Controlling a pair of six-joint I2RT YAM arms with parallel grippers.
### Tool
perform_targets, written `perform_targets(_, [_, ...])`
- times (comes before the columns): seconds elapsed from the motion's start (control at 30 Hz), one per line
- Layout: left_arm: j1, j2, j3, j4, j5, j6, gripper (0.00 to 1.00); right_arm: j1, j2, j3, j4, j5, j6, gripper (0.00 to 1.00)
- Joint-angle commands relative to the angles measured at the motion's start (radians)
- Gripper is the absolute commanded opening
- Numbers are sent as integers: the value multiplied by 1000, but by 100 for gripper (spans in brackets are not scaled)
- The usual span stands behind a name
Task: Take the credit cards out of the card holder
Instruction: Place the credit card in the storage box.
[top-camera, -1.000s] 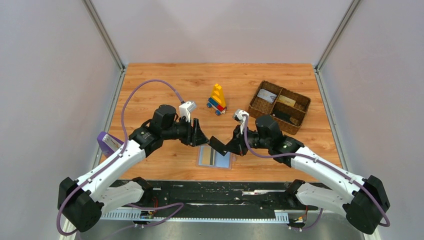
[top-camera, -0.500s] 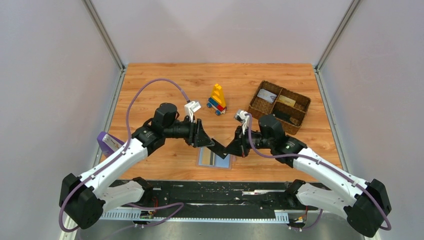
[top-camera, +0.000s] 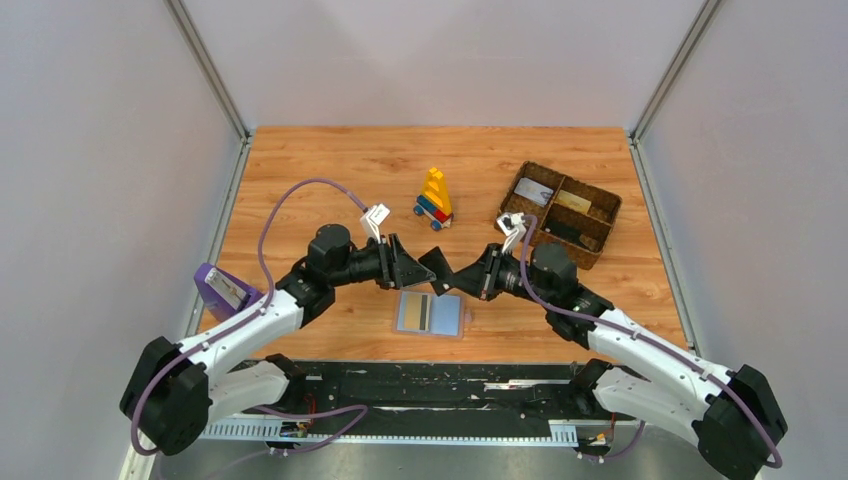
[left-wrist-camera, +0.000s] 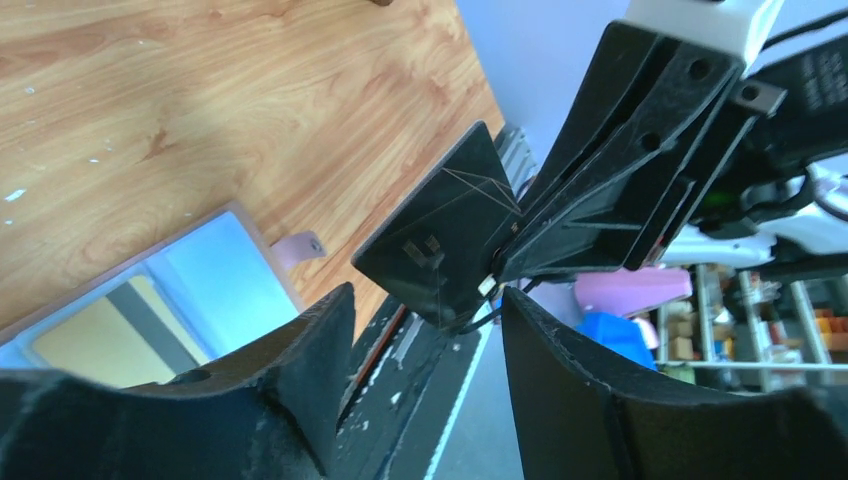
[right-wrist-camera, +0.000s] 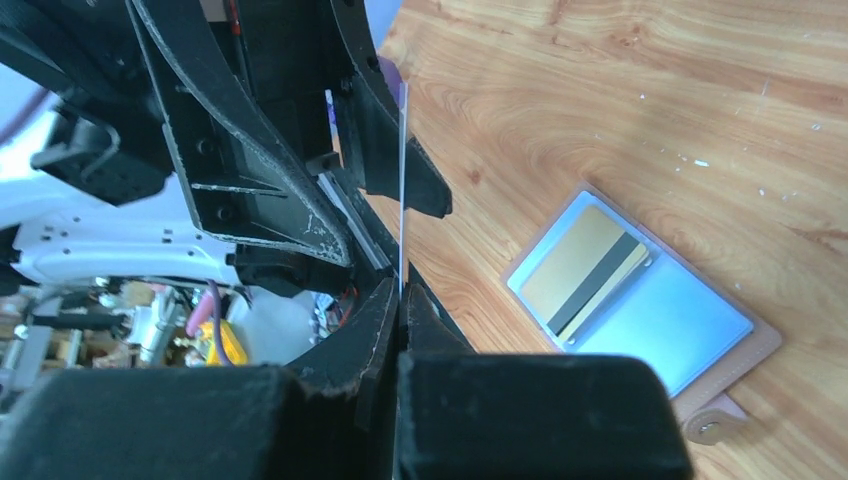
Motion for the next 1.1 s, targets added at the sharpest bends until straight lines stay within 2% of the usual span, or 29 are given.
perform_targets(0.0, [4,48,-28,282,-4,-161,58,6,-32,-47,223,62,167,0])
perform_targets(0.07, [4,62,-28,330,11,-180,47,8,-33,-54,231,54,169,0])
perform_targets(0.17, [4,54,-33,371,7,-191,30,9,-27,-62,236,15,161,6])
perform_targets(0.2, [4,45,-34,373,4,-188,19,9,-25,-65,241,1,158,10])
perform_targets(0.23, [3,39,-37,374,-4,-185,13,8,-25,-70,241,-12,152,14])
perform_targets(0.27, [4,24,-39,375,-7,-181,3,8,-28,-70,235,-24,139,19])
perform_targets(0.3, [4,15,-43,370,-16,-173,1,7,-32,-68,219,-31,120,23])
perform_targets(0.43, [3,-18,-23,288,-12,-106,0,-20,-55,-18,77,-17,19,41])
perform_targets(0.57, [5,-22,-7,235,43,-53,0,-85,-73,44,4,-132,-100,55])
perform_targets(0.8, [5,29,62,91,231,58,0,-209,-19,217,-242,-408,-326,56])
perform_targets(0.93, [5,60,111,-5,338,134,0,-224,53,332,-408,-450,-460,51])
perform_targets(1.07, [3,85,156,-99,423,198,0,-224,121,421,-467,-486,-507,50])
